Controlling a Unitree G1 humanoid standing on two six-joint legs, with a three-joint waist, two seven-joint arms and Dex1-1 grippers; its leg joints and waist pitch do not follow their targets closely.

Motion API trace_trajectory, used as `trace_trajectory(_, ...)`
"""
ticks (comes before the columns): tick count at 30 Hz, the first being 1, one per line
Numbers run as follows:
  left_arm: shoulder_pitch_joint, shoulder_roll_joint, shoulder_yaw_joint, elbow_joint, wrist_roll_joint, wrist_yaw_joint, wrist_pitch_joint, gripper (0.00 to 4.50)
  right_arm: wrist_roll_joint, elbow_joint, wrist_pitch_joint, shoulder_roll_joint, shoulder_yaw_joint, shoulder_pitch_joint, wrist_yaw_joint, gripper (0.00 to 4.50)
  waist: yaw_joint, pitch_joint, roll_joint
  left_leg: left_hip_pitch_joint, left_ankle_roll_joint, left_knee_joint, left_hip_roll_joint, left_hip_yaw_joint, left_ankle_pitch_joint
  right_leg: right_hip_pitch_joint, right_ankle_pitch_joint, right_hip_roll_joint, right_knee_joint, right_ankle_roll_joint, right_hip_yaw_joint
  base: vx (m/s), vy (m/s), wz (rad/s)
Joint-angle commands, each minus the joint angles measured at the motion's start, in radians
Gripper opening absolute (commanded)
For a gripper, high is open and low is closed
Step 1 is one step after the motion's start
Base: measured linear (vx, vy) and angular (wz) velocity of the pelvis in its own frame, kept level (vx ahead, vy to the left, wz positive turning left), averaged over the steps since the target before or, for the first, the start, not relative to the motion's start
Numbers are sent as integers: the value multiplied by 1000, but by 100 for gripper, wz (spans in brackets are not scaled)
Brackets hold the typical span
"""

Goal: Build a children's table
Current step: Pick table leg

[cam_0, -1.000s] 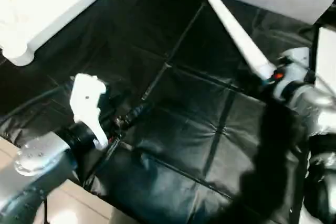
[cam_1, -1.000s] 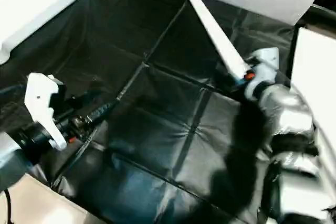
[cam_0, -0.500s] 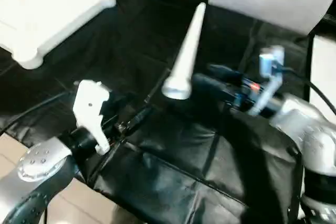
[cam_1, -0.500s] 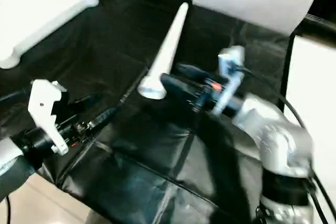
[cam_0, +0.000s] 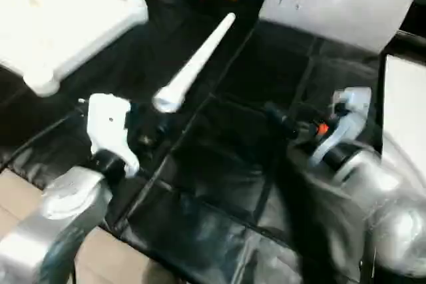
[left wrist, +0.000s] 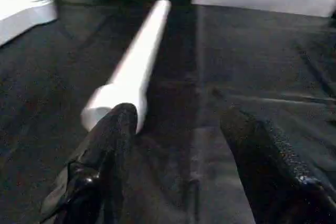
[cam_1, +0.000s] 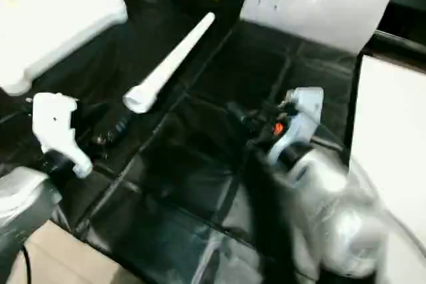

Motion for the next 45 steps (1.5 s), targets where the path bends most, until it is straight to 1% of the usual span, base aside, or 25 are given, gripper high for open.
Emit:
trace_trajectory(1,-1,12,-9,-6,21,-5,-3,312,-8,-54,-5,25,31,29,-44,450,25,-78,-21,-29,8,48,-14,-72,-181,94,-472,-158,-162,-38,208,6,180,-61)
trace_trajectory(4,4,8,-2,-6,28,-7,-5,312,-22,-61,-5,37,49,37,-44,450,6,-91,9,21,43,-26,-38,-90,-105,44,-364,-25,-142,-37,154,6,281,-72)
trace_trajectory(5,5,8,1,-5,34,-8,-6,312,-29,-60,-8,40,58,36,-43,450,-40,-108,45,140,130,-72,-7,-73,-120,-87,-292,55,-34,15,2,-25,341,-54)
trace_trajectory(6,5,7,1,-4,37,-8,-6,312,-33,-58,-11,41,61,35,-42,450,-76,-116,50,70,180,-134,53,-47,-145,-72,-245,18,125,-9,-138,-25,341,-54)
trace_trajectory(9,11,1,3,-10,48,-4,-6,312,-40,-49,-20,40,71,29,-48,450,-83,-98,23,82,-4,-168,112,33,-244,-43,-129,-71,134,-120,-247,-70,270,-54)
trace_trajectory(10,14,-1,3,-14,50,-1,-5,312,-38,-44,-24,36,74,26,-53,450,-90,-108,4,106,-86,-168,104,43,-274,-32,-114,-93,97,-136,-234,-68,236,-78)
trace_trajectory(11,16,-2,3,-16,52,0,-4,312,-38,-42,-25,34,75,25,-57,450,-55,-113,-44,72,-229,-53,50,49,-324,28,-341,-245,-30,-173,-86,-44,201,-73)
trace_trajectory(12,24,-2,5,-22,54,3,-2,312,-44,-36,-29,33,75,24,-64,450,-25,-106,-15,-40,-98,192,-30,-152,-251,89,-566,-388,-152,-220,95,-44,201,-73)
trace_trajectory(13,29,-3,7,-26,55,4,0,312,-48,-32,-32,32,75,23,-68,450,-52,-98,-28,-81,-87,207,-73,-186,-182,137,-606,-318,-132,-170,44,-25,198,-89)
trace_trajectory(15,53,-6,15,-42,56,11,5,312,-59,-18,-32,33,74,29,-74,450,-43,-72,-39,-16,-63,126,-82,-180,-158,86,-632,-175,-160,-237,23,-59,248,-89)
trace_trajectory(17,81,-17,19,-67,57,17,11,312,-70,-16,-26,16,88,42,-68,450,-43,-96,-10,-7,39,9,-58,-168,-22,99,-549,-148,-154,-275,-54,-84,300,-38)
trace_trajectory(19,98,-25,19,-83,56,22,17,312,-69,-16,-14,10,90,47,-69,450,-110,-95,43,54,181,-102,-14,-180,-220,12,-448,-15,-55,-232,-147,-74,342,-8)
trace_trajectory(20,119,-31,17,-102,58,31,23,312,-77,-16,1,-1,100,47,-74,450,-135,-100,55,70,250,-145,2,-202,-341,3,-257,4,81,-172,-195,-55,315,8)
trace_trajectory(23,146,-39,11,-121,64,37,29,312,-96,-14,3,-16,116,45,-81,450,-134,-85,38,81,339,-154,16,-210,-389,-4,-147,-26,103,-103,-225,-66,275,7)
trace_trajectory(25,161,-47,5,-130,71,44,27,312,-120,-3,-9,-31,137,38,-82,450,-117,-90,-12,54,228,-157,-1,-184,-450,38,-211,-91,28,-66,-162,-92,203,-1)
trace_trajectory(26,159,-52,2,-129,74,47,27,312,-126,3,-23,-40,147,36,-70,450,-68,-78,-42,18,84,77,-49,-146,-329,31,-589,-332,-181,-34,5,-99,198,-10)
trace_trajectory(27,155,-57,0,-125,77,50,26,312,-127,5,-32,-43,150,34,-64,450,-102,-99,-38,-71,10,209,-54,-213,-201,107,-708,-382,-185,-79,53,-99,198,-10)
trace_trajectory(28,152,-59,-1,-124,78,51,26,312,-128,7,-37,-44,152,34,-62,450,-102,-88,-36,-93,-30,211,-59,-222,-163,120,-716,-350,-170,-91,10,-58,241,-24)
trace_trajectory(32,135,-81,-10,-113,92,62,21,312,-126,5,-59,-45,154,32,-55,450,-84,-105,1,13,113,-35,-28,-169,-76,116,-432,-146,-143,-315,-96,-63,280,-2)
trace_trajectory(33,135,-86,-11,-112,96,63,18,312,-123,1,-60,-47,154,31,-55,450,-133,-116,26,101,291,-99,-15,-182,-98,14,-321,-6,-30,-236,-168,-57,310,10)
trace_trajectory(36,136,-100,-10,-96,126,87,21,312,-125,-1,-66,-53,156,35,-47,450,-129,-102,45,82,474,-106,30,-207,56,-47,-168,-14,127,-70,-209,-37,323,8)
trace_trajectory(40,127,-108,-7,-89,136,90,21,312,-126,-2,-70,-54,156,40,-45,450,-105,-107,-24,44,171,-141,71,-216,-353,40,-128,-120,11,-133,-117,-75,229,2)
trace_trajectory(42,119,-116,-4,-86,135,87,13,312,-125,0,-72,-51,157,39,-45,450,-93,-79,-16,51,-39,32,32,-211,-334,49,-518,-294,-134,-258,-40,-56,197,6)
trace_trajectory(44,117,-116,-5,-80,132,74,-5,312,-125,1,-73,-46,162,38,-43,450,-116,-54,9,63,-104,16,69,-263,-441,38,-579,-247,-136,-212,-92,-75,214,-6)
trace_trajectory(45,117,-116,-5,-80,132,73,-6,312,-125,1,-73,-46,162,38,-43,450,-136,-47,52,24,-267,-147,66,-270,-897,53,-403,-106,-20,-120,-157,-92,200,-5)
